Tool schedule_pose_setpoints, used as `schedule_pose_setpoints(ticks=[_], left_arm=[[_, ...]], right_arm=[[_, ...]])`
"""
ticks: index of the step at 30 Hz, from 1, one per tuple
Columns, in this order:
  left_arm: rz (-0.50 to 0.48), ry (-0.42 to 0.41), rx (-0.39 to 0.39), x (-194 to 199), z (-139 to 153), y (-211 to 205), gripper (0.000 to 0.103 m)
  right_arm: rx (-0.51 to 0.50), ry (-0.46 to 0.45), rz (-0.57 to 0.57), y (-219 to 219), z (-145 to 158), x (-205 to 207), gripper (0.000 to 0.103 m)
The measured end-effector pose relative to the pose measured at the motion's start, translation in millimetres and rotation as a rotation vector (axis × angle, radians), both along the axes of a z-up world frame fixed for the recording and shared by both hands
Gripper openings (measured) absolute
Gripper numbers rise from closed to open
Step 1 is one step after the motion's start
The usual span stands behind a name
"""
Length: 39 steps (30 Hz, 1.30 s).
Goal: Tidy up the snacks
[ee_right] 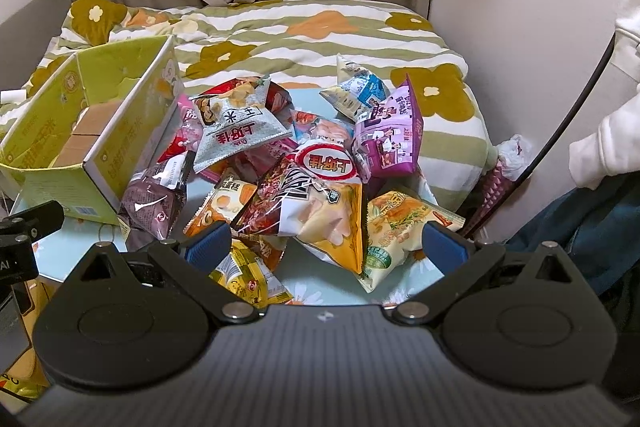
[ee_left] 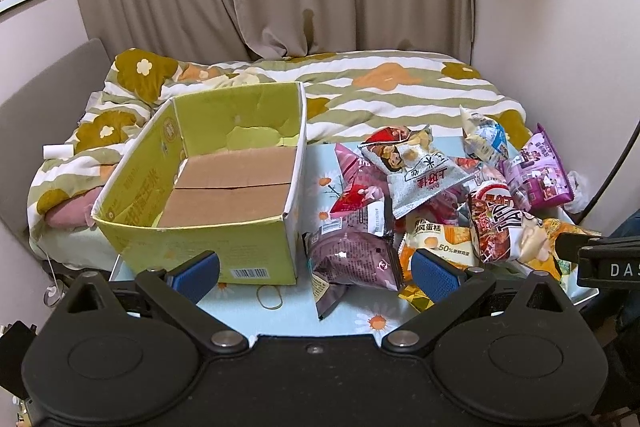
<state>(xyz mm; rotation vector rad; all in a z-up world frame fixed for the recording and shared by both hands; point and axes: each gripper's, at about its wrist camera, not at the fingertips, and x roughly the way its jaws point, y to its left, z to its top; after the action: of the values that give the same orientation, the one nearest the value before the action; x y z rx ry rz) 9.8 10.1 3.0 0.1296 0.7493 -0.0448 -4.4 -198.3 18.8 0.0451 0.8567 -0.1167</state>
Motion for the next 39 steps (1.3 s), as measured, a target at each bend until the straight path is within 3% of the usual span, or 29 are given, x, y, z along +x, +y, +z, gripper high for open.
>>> schedule_pose_setpoints(ticks=[39], left_arm=[[-0.013, 0.015, 0.0, 5.3, -2.5, -4.8, 0.103]], right_arm=[[0.002, 0.001, -0.002, 0.7, -0.4, 2.1, 0.103]])
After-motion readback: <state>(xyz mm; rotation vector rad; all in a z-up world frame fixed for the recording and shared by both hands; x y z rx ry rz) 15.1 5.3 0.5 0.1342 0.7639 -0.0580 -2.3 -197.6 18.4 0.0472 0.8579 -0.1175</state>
